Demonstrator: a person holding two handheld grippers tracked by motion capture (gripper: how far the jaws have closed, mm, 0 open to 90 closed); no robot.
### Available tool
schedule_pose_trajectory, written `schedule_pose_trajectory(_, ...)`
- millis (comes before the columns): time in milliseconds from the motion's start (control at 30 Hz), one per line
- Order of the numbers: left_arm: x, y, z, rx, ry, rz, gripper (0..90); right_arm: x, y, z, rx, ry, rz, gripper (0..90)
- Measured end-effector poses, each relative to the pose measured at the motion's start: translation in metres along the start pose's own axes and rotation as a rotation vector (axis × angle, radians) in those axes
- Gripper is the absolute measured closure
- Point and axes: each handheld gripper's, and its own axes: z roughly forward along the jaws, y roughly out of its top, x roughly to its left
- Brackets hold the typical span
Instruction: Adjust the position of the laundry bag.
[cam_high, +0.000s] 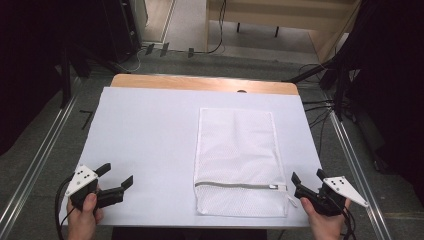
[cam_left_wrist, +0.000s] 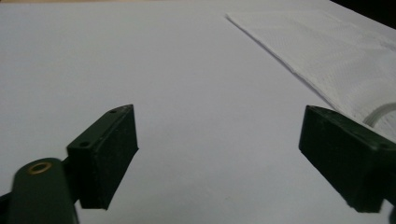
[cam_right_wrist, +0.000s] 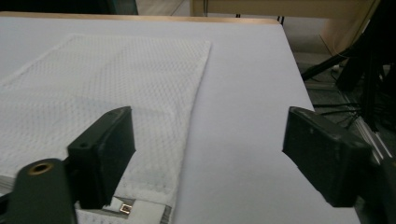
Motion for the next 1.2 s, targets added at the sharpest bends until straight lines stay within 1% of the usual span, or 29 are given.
schedule_pose_trajectory(33, 0.0, 0.0, 0.0, 0.0, 0.0, 0.0, 13.8, 0.0, 0.0, 0.0, 0.0, 0.0, 0.0, 20.7)
schedule_pose_trajectory(67, -0.002, 0.001, 0.003, 0.001, -0.001, -0.004, 13.8, 0.001, 0.0, -0.001, -0.013, 0.01, 0.01, 23.2)
schedule_pose_trajectory(133, -0.01, 0.006, 0.013, 0.011, -0.013, 0.008, 13.9, 0.003, 0.0, -0.002, -0.031, 0.022, 0.026, 25.7)
schedule_pose_trajectory(167, -0.014, 0.008, 0.017, 0.013, -0.02, 0.011, 14.1, 0.004, 0.0, -0.002, -0.04, 0.021, 0.024, 26.5)
schedule_pose_trajectory(200, -0.02, 0.011, 0.022, 0.021, -0.046, 0.02, 14.7, 0.006, 0.0, -0.003, -0.048, 0.018, 0.02, 27.8)
schedule_pose_trajectory(233, -0.02, 0.011, 0.022, 0.021, -0.046, 0.02, 14.8, 0.006, 0.0, -0.003, -0.048, 0.018, 0.02, 27.8)
schedule_pose_trajectory(267, -0.022, 0.013, 0.025, 0.031, -0.052, 0.025, 14.8, 0.007, 0.0, -0.003, -0.05, 0.015, 0.015, 28.8)
schedule_pose_trajectory(300, -0.025, 0.015, 0.03, 0.038, -0.067, 0.021, 15.2, 0.009, 0.0, -0.002, -0.048, 0.011, 0.01, 29.3)
schedule_pose_trajectory(333, -0.028, 0.017, 0.033, 0.047, -0.068, 0.02, 16.7, 0.01, 0.0, -0.001, -0.047, 0.007, 0.004, 29.5)
schedule_pose_trajectory(367, -0.031, 0.019, 0.038, 0.053, -0.063, 0.026, 19.3, 0.01, 0.0, 0.001, -0.043, 0.004, 0.004, 30.6)
schedule_pose_trajectory(400, -0.034, 0.021, 0.042, 0.06, -0.061, 0.031, 20.4, 0.01, 0.001, 0.002, -0.04, 0.013, 0.008, 31.4)
schedule_pose_trajectory(433, -0.036, 0.023, 0.045, 0.059, -0.071, 0.032, 21.0, 0.009, 0.001, 0.004, -0.036, 0.021, 0.008, 31.9)
schedule_pose_trajectory(500, -0.043, 0.03, 0.055, 0.065, -0.078, 0.032, 21.1, 0.008, 0.002, 0.006, -0.027, 0.034, 0.007, 33.0)
schedule_pose_trajectory(567, -0.05, 0.036, 0.065, 0.072, -0.082, 0.044, 21.7, 0.006, 0.002, 0.007, -0.014, 0.043, 0.015, 33.1)
schedule_pose_trajectory(667, -0.062, 0.043, 0.08, 0.097, -0.097, 0.051, 22.4, 0.004, 0.001, 0.01, 0.02, 0.059, 0.038, 33.7)
schedule_pose_trajectory(700, -0.066, 0.045, 0.086, 0.106, -0.102, 0.06, 22.4, 0.004, 0.001, 0.01, 0.02, 0.059, 0.038, 33.7)
schedule_pose_trajectory(733, -0.071, 0.047, 0.091, 0.115, -0.105, 0.066, 26.9, 0.004, 0.002, 0.01, 0.033, 0.06, 0.04, 35.4)
schedule_pose_trajectory(767, -0.075, 0.049, 0.097, 0.122, -0.099, 0.068, 26.9, 0.004, 0.002, 0.01, 0.033, 0.06, 0.04, 35.4)
schedule_pose_trajectory(800, -0.08, 0.052, 0.104, 0.133, -0.09, 0.073, 29.6, 0.005, 0.002, 0.011, 0.034, 0.057, 0.038, 36.4)
schedule_pose_trajectory(833, -0.084, 0.054, 0.11, 0.142, -0.086, 0.077, 30.4, 0.005, 0.002, 0.01, 0.035, 0.054, 0.038, 36.7)
schedule_pose_trajectory(900, -0.089, 0.058, 0.121, 0.155, -0.094, 0.073, 34.0, 0.005, 0.003, 0.01, 0.029, 0.064, 0.042, 36.8)
schedule_pose_trajectory(933, -0.091, 0.059, 0.125, 0.159, -0.096, 0.07, 34.3, 0.006, 0.003, 0.01, 0.029, 0.062, 0.04, 36.9)
schedule_pose_trajectory(1000, -0.096, 0.062, 0.136, 0.17, -0.086, 0.07, 35.8, 0.006, 0.003, 0.01, 0.029, 0.056, 0.026, 37.8)
schedule_pose_trajectory(1033, -0.099, 0.063, 0.14, 0.175, -0.088, 0.068, 37.3, 0.006, 0.003, 0.01, 0.028, 0.058, 0.025, 38.2)
schedule_pose_trajectory(1100, -0.103, 0.064, 0.148, 0.184, -0.085, 0.075, 40.0, 0.006, 0.003, 0.01, 0.033, 0.053, 0.025, 38.4)
schedule_pose_trajectory(1133, -0.105, 0.064, 0.152, 0.188, -0.082, 0.078, 41.8, 0.005, 0.003, 0.011, 0.043, 0.041, 0.03, 39.4)
schedule_pose_trajectory(1167, -0.107, 0.064, 0.154, 0.193, -0.084, 0.081, 41.8, 0.005, 0.003, 0.011, 0.043, 0.041, 0.03, 39.4)
schedule_pose_trajectory(1200, -0.109, 0.064, 0.157, 0.2, -0.085, 0.092, 43.5, 0.004, 0.002, 0.013, 0.05, 0.038, 0.035, 39.6)
